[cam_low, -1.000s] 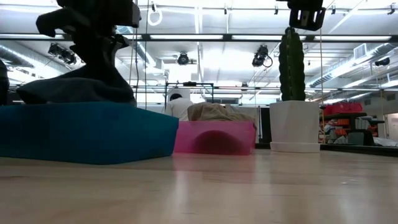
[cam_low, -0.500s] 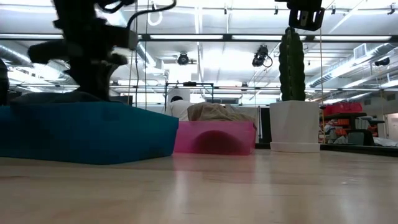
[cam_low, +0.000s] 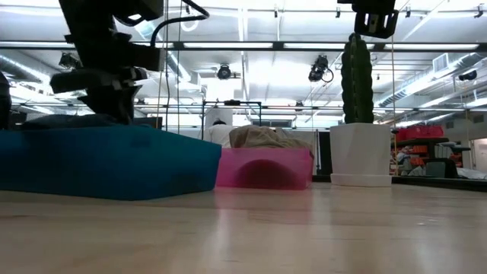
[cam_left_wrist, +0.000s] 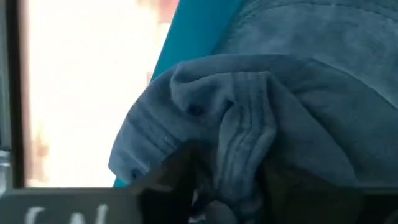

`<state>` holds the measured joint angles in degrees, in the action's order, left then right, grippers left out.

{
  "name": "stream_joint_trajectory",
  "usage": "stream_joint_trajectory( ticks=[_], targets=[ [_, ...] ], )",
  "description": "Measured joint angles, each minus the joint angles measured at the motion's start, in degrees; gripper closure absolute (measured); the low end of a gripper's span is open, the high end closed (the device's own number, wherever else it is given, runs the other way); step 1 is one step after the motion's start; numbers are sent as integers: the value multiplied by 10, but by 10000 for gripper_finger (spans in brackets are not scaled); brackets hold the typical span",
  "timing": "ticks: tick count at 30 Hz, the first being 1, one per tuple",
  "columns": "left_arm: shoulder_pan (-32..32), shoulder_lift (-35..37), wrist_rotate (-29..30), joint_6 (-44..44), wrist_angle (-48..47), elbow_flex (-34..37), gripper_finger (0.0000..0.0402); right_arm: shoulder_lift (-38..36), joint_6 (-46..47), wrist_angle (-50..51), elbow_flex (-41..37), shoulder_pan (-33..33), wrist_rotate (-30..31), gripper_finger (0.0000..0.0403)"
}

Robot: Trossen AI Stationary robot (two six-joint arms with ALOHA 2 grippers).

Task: Pick & Place hat
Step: Put the blue cap into the blue bin, then return to Home Position

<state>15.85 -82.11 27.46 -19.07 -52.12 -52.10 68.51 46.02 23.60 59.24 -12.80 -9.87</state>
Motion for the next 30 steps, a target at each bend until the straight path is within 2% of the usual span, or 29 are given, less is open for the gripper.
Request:
stream_joint_trajectory(
  ticks=[4,9,14,16,21,30],
  targets=[
    [-10,0,5,-2,0,0,225,0,0,0,0,0,0,193],
    [-11,16,-37,-14,-7,-4,155,0,2,0,0,0,0,193],
    [-11,25,-30,-44,-99,-49,105,0,2,0,0,0,0,193],
    [-11,27,-13,-54,-148,-71,98,0,1,1,0,0,0,193],
    [-12,36,1,-62,-201,-118,95,0,0,2,0,0,0,193],
    [-5,77,-25,-136,-263,-185,95,0,1,3,0,0,0,193]
  ],
)
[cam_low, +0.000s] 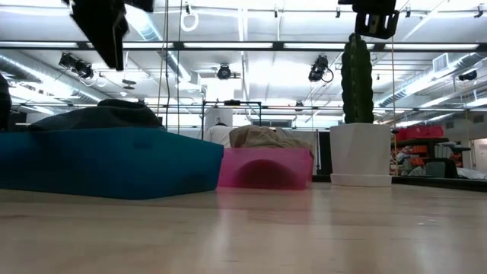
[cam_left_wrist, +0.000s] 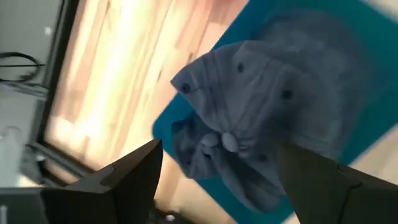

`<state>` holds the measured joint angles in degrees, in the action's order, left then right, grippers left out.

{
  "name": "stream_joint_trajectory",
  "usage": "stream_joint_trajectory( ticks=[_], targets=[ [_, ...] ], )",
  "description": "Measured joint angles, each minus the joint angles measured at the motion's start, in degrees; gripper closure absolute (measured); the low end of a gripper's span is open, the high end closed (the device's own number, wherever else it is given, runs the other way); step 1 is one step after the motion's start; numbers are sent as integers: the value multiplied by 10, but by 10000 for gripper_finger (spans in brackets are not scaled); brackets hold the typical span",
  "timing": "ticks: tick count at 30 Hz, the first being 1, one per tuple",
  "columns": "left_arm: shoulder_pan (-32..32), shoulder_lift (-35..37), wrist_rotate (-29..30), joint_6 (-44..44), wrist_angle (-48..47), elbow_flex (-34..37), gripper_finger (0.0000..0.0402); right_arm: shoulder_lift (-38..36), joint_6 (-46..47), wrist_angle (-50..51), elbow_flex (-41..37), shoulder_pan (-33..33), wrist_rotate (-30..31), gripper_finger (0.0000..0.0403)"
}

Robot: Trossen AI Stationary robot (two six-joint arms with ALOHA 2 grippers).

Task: Pick & Place hat
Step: Return to Home Position

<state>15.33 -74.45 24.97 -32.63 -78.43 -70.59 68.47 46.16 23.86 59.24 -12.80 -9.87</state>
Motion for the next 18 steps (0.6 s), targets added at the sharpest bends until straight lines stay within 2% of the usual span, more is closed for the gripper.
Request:
stream_joint_trajectory(
  ticks=[4,7,13,18],
  targets=[
    [0,35,-11,-61,5,-26,95,0,3,4,0,0,0,193],
    [7,73,12,-79,43,-32,95,-1,4,7,0,0,0,194],
    [53,164,113,-16,235,14,95,-33,18,84,0,0,15,231],
    [73,211,123,38,406,115,103,-79,23,107,0,0,35,300]
  ],
)
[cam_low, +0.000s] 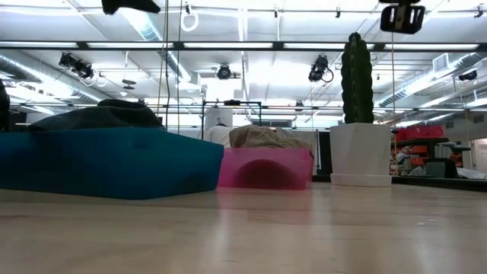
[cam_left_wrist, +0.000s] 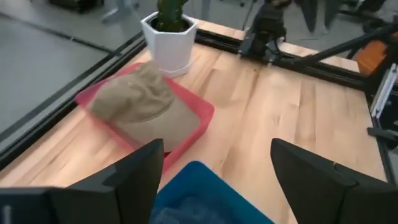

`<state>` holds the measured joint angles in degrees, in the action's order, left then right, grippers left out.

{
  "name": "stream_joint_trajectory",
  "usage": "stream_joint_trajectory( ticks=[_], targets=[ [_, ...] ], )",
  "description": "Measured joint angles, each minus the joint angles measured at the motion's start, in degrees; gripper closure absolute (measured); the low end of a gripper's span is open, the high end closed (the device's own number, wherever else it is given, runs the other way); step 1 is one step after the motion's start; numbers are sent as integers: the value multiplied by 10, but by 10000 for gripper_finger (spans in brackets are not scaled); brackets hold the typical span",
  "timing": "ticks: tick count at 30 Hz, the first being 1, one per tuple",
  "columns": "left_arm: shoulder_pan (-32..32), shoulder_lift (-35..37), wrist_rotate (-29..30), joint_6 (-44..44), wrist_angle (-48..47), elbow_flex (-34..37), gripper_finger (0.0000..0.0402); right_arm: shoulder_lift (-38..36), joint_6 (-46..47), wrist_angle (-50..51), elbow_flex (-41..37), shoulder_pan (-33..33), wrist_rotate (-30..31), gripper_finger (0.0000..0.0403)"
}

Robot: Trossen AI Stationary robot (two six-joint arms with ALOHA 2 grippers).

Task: Pick & Place hat
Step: Return to Home Position

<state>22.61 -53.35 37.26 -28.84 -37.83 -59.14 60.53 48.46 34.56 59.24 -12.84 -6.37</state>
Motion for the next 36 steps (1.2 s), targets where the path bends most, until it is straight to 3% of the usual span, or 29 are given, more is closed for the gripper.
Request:
stream_joint_trajectory(
  ticks=[6,11,17,28,36],
  targets=[
    [-1,17,0,57,176,120,168,-59,-38,34,0,0,55,392],
    [-20,16,-50,110,345,214,267,-98,-43,95,0,0,131,387],
    [-59,33,-113,125,454,294,390,-112,-43,109,0,1,141,399],
    [-114,193,-151,177,584,418,398,-112,-54,110,0,1,141,387],
    [-120,338,-151,272,549,428,398,-111,-57,110,0,1,141,394]
  ],
)
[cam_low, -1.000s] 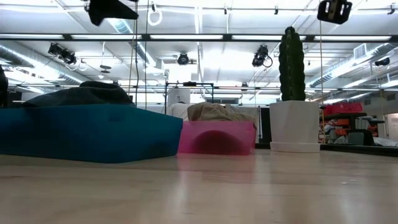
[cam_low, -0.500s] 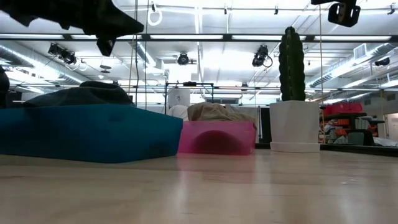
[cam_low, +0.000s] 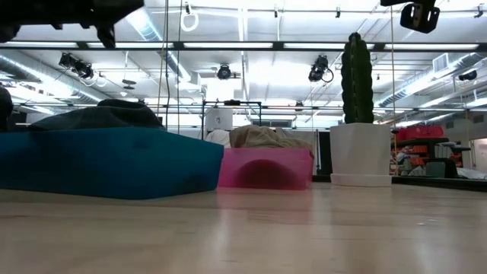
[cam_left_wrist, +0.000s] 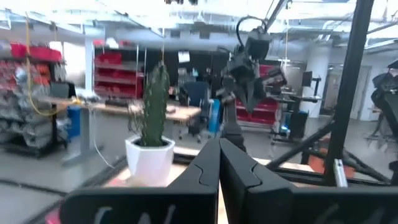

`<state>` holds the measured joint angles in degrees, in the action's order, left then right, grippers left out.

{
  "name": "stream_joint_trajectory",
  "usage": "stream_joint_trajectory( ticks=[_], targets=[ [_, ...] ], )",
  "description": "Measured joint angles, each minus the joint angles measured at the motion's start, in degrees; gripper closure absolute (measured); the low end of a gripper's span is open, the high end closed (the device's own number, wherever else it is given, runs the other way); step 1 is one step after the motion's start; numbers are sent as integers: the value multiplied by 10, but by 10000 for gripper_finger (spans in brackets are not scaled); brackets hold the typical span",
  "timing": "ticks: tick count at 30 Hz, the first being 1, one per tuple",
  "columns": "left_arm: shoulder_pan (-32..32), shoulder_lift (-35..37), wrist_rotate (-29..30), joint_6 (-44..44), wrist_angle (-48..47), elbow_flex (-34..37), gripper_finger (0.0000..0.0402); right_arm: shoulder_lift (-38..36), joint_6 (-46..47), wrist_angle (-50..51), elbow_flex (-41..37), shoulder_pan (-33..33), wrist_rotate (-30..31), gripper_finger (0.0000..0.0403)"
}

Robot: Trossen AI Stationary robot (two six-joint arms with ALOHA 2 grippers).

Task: Pick & Place hat
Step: Return to Home Position

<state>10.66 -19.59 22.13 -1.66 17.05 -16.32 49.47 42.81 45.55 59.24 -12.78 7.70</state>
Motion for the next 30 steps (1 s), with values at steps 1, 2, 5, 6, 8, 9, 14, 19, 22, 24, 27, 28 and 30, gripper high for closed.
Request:
stream_joint_trajectory(
  ticks=[1,2,5,6,8,9,14,19,22,24,27,28,30],
  targets=[
    [0,19,1,9,-12,0,398,0,0,0,0,0,0,394],
    [0,37,1,14,-28,0,398,0,0,0,0,0,0,394],
    [0,91,0,24,-75,0,398,0,3,0,0,0,0,394],
    [0,109,1,24,-91,0,398,0,7,0,0,0,0,394],
    [0,142,0,24,-125,0,398,0,13,0,0,0,0,394],
    [0,156,0,24,-140,0,398,0,15,0,0,0,0,394],
    [0,195,0,35,-167,1,398,0,17,-1,0,0,5,394],
    [0,195,-22,34,-103,49,399,0,17,-1,0,0,9,394],
    [0,195,-34,24,-30,91,399,0,17,1,0,0,9,394],
    [0,194,-34,25,14,114,399,0,17,1,0,0,9,394],
    [0,193,-34,41,46,133,399,0,23,3,0,0,9,394],
    [-4,194,-34,47,54,135,399,0,29,4,0,0,9,394],
    [-15,194,-34,49,54,142,399,0,37,4,0,0,9,394]
  ],
)
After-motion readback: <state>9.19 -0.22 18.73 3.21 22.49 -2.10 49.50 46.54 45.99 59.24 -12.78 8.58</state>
